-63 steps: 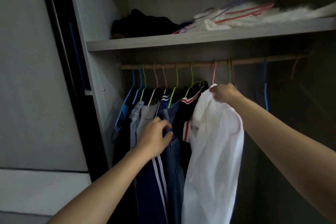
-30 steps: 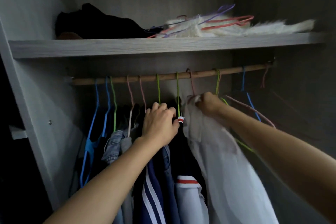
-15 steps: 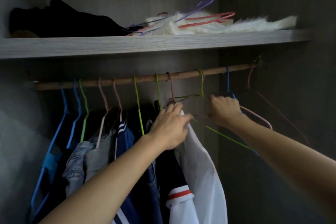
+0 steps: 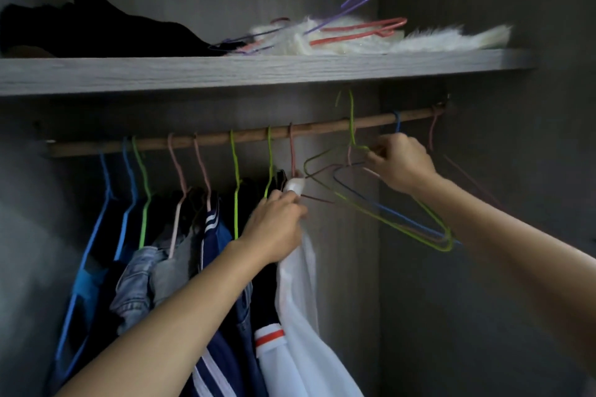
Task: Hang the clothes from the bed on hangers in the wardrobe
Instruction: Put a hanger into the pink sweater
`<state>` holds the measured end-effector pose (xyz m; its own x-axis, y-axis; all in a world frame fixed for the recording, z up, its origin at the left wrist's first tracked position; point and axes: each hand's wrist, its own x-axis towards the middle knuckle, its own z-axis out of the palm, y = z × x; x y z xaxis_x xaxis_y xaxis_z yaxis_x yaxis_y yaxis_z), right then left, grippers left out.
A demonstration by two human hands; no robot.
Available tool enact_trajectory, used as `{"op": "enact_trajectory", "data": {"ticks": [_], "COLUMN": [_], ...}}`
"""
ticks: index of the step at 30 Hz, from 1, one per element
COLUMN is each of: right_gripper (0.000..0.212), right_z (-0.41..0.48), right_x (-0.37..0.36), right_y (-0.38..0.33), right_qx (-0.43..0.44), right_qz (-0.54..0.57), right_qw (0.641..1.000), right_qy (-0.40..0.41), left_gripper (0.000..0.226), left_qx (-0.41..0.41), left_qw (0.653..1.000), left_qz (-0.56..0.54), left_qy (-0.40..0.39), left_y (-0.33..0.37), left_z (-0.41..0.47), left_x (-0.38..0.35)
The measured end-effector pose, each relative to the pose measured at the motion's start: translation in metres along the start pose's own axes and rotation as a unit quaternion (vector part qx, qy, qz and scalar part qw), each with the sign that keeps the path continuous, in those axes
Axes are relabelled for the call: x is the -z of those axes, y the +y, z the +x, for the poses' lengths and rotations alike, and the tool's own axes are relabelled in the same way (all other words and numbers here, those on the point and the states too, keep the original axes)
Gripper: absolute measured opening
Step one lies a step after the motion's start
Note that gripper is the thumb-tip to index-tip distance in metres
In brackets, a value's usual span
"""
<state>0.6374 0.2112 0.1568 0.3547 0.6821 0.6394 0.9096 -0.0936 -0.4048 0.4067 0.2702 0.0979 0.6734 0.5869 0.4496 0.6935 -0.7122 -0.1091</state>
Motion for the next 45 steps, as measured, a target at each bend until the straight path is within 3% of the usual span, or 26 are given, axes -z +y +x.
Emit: {"op": "enact_trajectory", "data": {"ticks": [3, 8, 15, 26, 33, 45], "right_gripper": [0.026, 0.019, 0.013, 0.019, 0.018, 0.02], "right_z": [-0.037, -0.118, -0.217, -0.415, -0.541, -0.648], "right_x": [0.011, 0.037, 0.114, 0.31, 0.435, 0.505], "right_y": [0.01, 0.042, 0.121, 0.276, 0.364, 0.535], "right_qx": [-0.011, -0.046, -0.15, -0.346, -0.437, -0.587], "right_qz": [-0.034, -0.076, -0.14, -0.184, -0.195, -0.183], "right_qw": [0.999, 0.996, 0.978, 0.918, 0.871, 0.772], "right_qy": [0.009, 0.002, 0.027, 0.059, 0.111, 0.161], "left_gripper": [0.033, 0.026, 0.021, 0.022, 0.025, 0.021], "left_qx": [-0.019, -0.078, -0.147, -0.26, -0.332, -0.42], "left_qw": [0.999, 0.995, 0.986, 0.95, 0.906, 0.844], "left_qz": [0.028, 0.034, -0.079, -0.129, -0.148, -0.166], "left_qy": [0.03, 0.059, -0.022, -0.118, -0.217, -0.289], "left_y": [0.005, 0.04, 0.143, 0.415, 0.601, 0.832], "left_z": [-0.004, -0.012, -0.042, -0.075, -0.114, -0.075], "left_x": [0.0, -0.005, -0.024, -0.047, -0.084, -0.172]}}
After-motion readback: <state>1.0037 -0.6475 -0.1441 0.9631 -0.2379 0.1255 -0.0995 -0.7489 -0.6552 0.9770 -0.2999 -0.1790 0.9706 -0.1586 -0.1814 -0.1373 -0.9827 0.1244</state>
